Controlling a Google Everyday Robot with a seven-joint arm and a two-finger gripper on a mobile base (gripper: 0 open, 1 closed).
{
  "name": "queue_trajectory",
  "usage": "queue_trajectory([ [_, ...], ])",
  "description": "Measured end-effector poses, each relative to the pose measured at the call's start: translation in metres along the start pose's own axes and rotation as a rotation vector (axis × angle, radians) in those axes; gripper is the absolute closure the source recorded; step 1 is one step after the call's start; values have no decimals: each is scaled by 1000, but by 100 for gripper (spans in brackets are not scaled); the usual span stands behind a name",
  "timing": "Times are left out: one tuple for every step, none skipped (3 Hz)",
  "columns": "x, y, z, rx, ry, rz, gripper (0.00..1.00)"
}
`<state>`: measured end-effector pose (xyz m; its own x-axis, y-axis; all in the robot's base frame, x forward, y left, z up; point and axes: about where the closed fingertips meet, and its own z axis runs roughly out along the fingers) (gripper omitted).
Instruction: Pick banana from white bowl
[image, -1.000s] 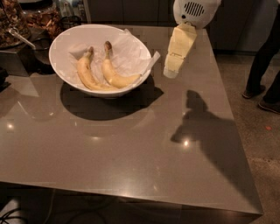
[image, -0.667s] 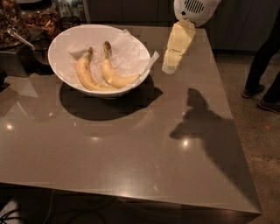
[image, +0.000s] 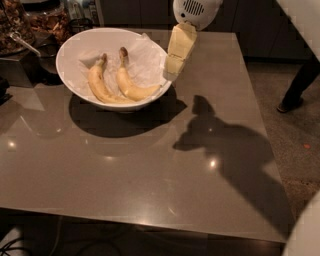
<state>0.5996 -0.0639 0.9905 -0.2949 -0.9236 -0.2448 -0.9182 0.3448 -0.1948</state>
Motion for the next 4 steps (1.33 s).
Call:
queue_trajectory([
  [-27, -4, 12, -15, 19, -43, 0],
  [-47, -1, 22, -29, 7, -116, 0],
  [-53, -6, 23, -8, -19, -111, 0],
  [-79, -2, 42, -47, -18, -129, 0],
])
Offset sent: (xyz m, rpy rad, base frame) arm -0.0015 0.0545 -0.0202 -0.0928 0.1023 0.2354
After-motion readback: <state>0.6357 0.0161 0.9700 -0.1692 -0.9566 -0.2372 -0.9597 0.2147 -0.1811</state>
